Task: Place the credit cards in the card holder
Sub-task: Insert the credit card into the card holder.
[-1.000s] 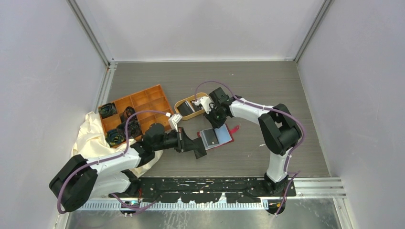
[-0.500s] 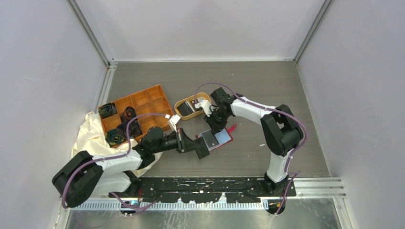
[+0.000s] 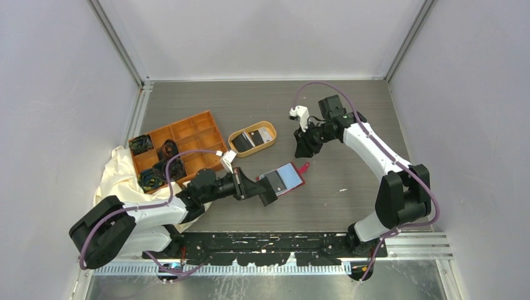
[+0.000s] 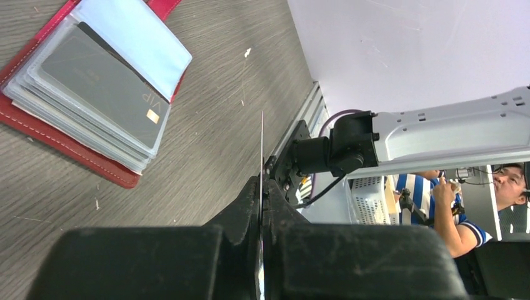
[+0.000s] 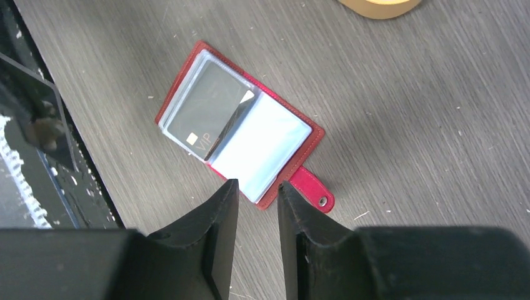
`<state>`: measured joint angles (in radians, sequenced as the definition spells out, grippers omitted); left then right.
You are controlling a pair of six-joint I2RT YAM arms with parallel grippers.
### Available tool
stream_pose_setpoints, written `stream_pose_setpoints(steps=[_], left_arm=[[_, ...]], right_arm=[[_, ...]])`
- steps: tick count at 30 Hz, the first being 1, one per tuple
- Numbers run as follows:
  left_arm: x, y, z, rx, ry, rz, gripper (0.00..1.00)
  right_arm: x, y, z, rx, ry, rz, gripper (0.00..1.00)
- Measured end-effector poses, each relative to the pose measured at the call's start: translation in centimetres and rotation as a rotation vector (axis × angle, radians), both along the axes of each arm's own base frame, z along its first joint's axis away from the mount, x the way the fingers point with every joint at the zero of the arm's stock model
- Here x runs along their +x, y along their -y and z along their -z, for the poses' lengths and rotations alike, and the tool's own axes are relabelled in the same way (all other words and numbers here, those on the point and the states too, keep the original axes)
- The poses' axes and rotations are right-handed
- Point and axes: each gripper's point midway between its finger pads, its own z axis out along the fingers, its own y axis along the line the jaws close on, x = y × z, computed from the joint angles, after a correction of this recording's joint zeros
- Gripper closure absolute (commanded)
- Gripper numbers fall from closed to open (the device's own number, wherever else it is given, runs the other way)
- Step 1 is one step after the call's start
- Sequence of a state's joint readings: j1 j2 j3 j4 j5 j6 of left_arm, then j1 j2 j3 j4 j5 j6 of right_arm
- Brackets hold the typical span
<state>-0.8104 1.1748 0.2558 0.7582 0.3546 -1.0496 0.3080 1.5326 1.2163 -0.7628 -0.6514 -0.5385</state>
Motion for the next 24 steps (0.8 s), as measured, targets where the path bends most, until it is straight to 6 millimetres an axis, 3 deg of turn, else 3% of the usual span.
stream_pose_setpoints(steps=[4, 10, 15, 24], left_arm=[[0.5, 0.3, 0.9, 0.020, -0.037, -0.017, 1.00], [1.7, 1.6, 2.8, 0.061, -0.119, -0.024, 1.00], [3.4, 3.2, 4.1, 0.081, -0.186, -0.033, 1.00], [6.4, 4.9, 4.6, 0.160, -0.239, -0.090, 1.00]], right_arm=[[-0.7, 0.3, 0.5, -0.006, 0.017, -0.047, 0.64], [-2.2, 1.2, 3.5, -0.062, 0.003, -0.100, 0.64], [-2.1, 1.4, 5.1, -0.090, -0.018, -0.120, 0.64], [-2.6, 1.5, 8.2, -0.153, -0.108, -0.133, 0.64]])
